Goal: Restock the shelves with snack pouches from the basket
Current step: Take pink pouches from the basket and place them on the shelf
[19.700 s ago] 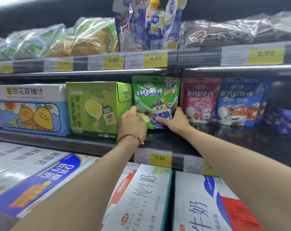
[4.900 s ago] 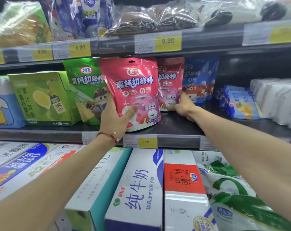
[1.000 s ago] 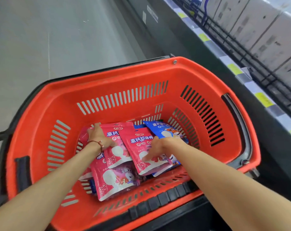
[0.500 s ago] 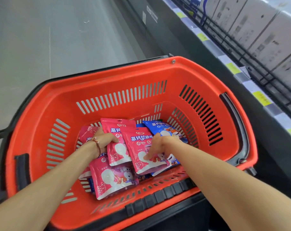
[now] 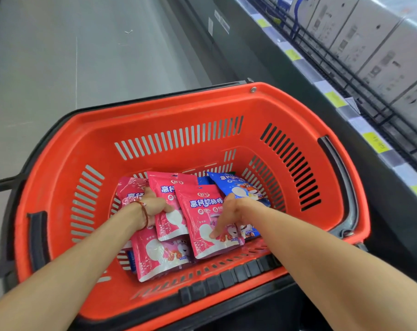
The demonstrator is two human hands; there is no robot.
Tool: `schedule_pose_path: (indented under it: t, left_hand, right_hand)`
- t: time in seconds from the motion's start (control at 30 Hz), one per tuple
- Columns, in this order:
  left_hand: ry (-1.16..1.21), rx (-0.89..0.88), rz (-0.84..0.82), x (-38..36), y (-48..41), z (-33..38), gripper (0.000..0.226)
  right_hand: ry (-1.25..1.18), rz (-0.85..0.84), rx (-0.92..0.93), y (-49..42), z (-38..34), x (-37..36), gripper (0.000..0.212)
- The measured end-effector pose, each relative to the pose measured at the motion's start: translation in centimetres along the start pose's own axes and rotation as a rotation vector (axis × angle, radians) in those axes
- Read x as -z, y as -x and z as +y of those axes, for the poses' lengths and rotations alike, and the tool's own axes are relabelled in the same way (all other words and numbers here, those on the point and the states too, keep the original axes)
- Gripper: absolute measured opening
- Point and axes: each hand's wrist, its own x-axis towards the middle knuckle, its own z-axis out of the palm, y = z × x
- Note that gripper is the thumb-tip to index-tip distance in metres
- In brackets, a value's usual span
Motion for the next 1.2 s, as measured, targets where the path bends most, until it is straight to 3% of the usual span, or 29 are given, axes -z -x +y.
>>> schedule_pose_path:
  t: [0.1, 0.17, 0.27, 0.33, 0.43, 0.53, 0.63, 0.83, 1.07, 1.2]
  left_hand:
    - [0.01, -0.016, -0.008, 0.5, -1.2, -0.4, 0.081]
    - [-0.002, -0.022, -0.021, 0.9, -2.4, -0.9, 0.078]
    - [0.023, -0.095, -0.018, 0.5, -0.5, -0.1, 0.052]
    - [0.058, -0.129, 0.002, 0.4, 0.4, 0.4, 0.041]
    - [0.117, -0.175, 0.014, 0.2, 1.2, 1.4, 0.032]
    - [0.144, -0.259, 0.02, -0.4, 2.3, 2.9, 0.033]
    - [0.154, -0.348, 0.013, -1.2, 3.5, 4.6, 0.034]
    - [0.121, -0.575, -0.055, -5.1, 7.7, 8.8, 0.034]
    - [0.1, -0.858, -0.131, -10.0, 13.1, 12.6, 0.037]
    - [0.084, -0.975, -0.164, -13.1, 16.4, 15.0, 0.031]
  right_hand:
    - [-0.103, 0.024, 0.036, -0.2, 0.1, -0.2, 0.113]
    - [-0.132, -0.017, 0.05, 0.5, 0.1, 0.0, 0.098]
    - [-0.213, -0.035, 0.069, 0.3, 0.3, 0.4, 0.066]
    - [-0.33, -0.033, 0.068, 0.1, 0.6, 0.7, 0.066]
    - [-0.452, -0.025, 0.108, 0.8, 0.9, 1.4, 0.059]
    - [-0.54, 0.055, 0.211, 2.2, 1.5, 1.9, 0.068]
    - [-0.653, 0.143, 0.324, 4.6, 2.8, 2.5, 0.045]
    - [-0.766, 0.413, 0.516, 10.5, 6.6, 4.8, 0.044]
    - [-0.921, 0.886, 0.707, 17.0, 10.3, 6.6, 0.064]
    - [-0.978, 1.113, 0.771, 20.5, 12.5, 7.1, 0.065]
